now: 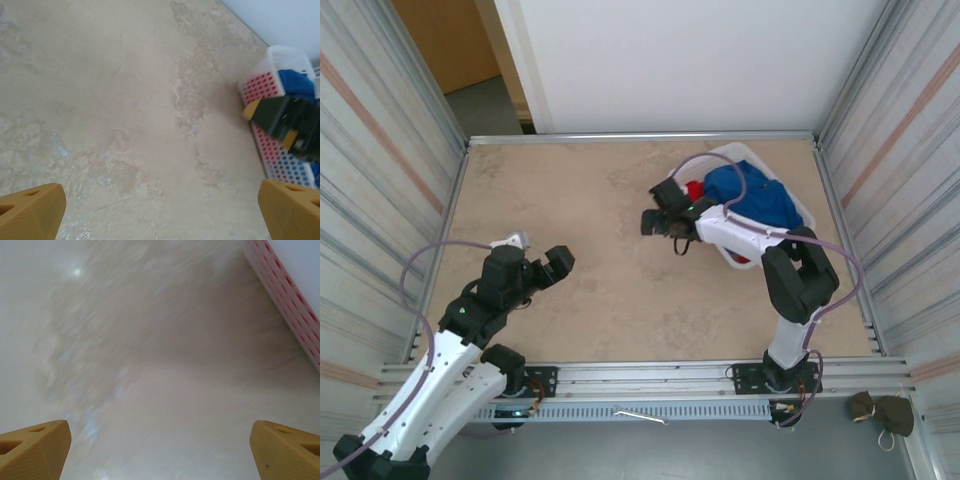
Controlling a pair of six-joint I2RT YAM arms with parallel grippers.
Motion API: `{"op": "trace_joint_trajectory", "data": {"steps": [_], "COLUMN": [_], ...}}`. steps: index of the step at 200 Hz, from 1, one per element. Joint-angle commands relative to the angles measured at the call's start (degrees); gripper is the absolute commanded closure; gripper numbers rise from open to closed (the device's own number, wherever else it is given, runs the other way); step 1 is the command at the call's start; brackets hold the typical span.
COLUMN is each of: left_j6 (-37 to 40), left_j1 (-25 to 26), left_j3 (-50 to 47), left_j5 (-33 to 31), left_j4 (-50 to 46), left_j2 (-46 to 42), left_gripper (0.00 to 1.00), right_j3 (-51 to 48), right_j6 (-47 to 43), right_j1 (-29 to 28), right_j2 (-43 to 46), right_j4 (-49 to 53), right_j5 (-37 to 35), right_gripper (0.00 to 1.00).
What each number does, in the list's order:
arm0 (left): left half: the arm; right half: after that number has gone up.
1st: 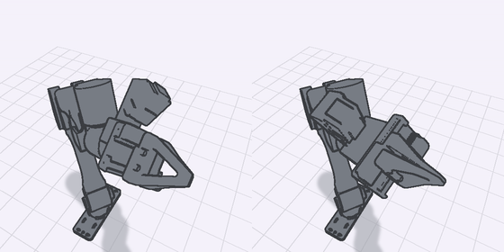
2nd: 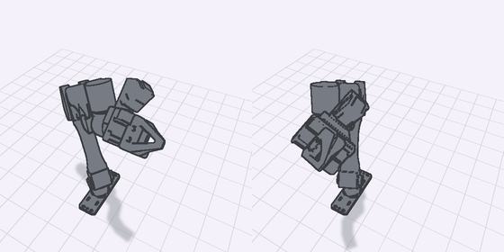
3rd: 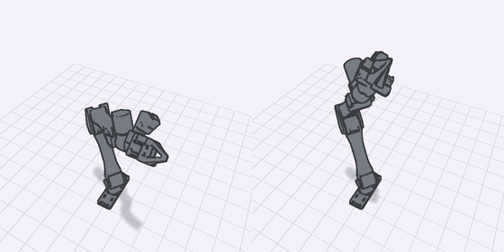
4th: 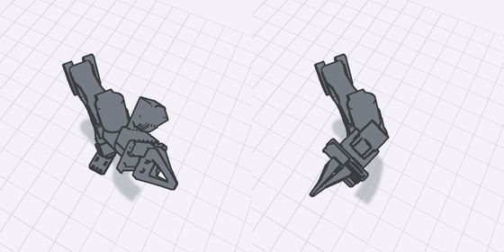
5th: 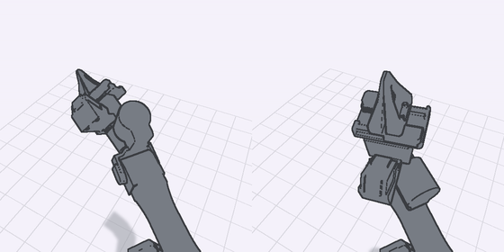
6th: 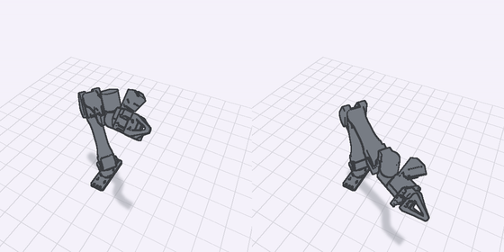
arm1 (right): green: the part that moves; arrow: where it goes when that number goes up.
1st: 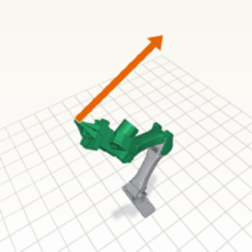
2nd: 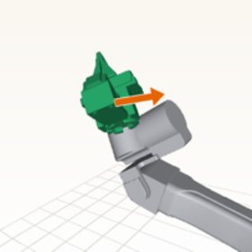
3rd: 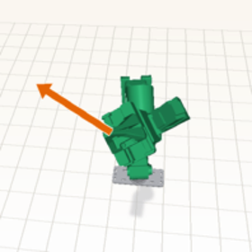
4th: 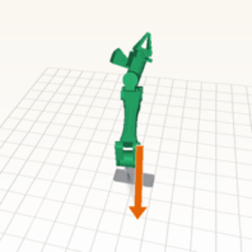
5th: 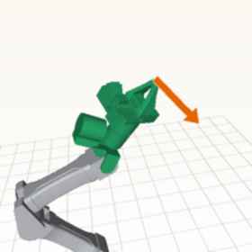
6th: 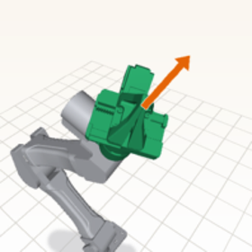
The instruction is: Fold the inside-out t-shirt
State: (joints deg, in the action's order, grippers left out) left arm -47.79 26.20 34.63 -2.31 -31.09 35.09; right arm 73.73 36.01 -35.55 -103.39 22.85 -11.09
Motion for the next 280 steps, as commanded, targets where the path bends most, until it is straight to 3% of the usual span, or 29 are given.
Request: {"op": "trace_joint_trajectory", "data": {"steps": [1,30,76,104,166,227,280], "left_j6": [-1.8,-1.7,-1.7,-2.3,-3.1,-5.5,-4.2], "left_j1": [-0.4,-0.4,-0.4,-0.4,0.1,1.9,2.3], "left_j3": [-1.3,-1.1,-1.0,-1.1,-1.8,-3.7,-1.9], "left_j5": [1.9,3.1,4.2,5.7,9.3,15.2,20.1], "left_j4": [1.3,1.4,2.3,3.5,6.6,13.5,17.5], "left_j2": [0.4,0.5,1.2,2.7,5.4,8.2,10.6], "left_gripper": [0.01,0.01,0.01,0.01,0.01,0.01,0.01], "right_j3": [3.6,7.3,5.6,4.3,10.5,22.2,33.2], "right_j6": [-0.3,-4.4,-6.4,-5.6,-3.8,-6.4,-10.5], "right_j1": [6.3,12.3,12.9,13.1,15.0,21.3,23.2], "right_j2": [-2.3,-4.1,2.1,2.3,-7.3,-15.0,-20.4], "right_j4": [-0.6,0.3,1.1,-0.1,1.7,7.0,15.3], "right_j5": [-0.2,8.1,14.4,13.3,8.1,5.5,3.3], "right_gripper": [0.08,0.09,0.10,0.10,0.10,0.10,0.10]}}
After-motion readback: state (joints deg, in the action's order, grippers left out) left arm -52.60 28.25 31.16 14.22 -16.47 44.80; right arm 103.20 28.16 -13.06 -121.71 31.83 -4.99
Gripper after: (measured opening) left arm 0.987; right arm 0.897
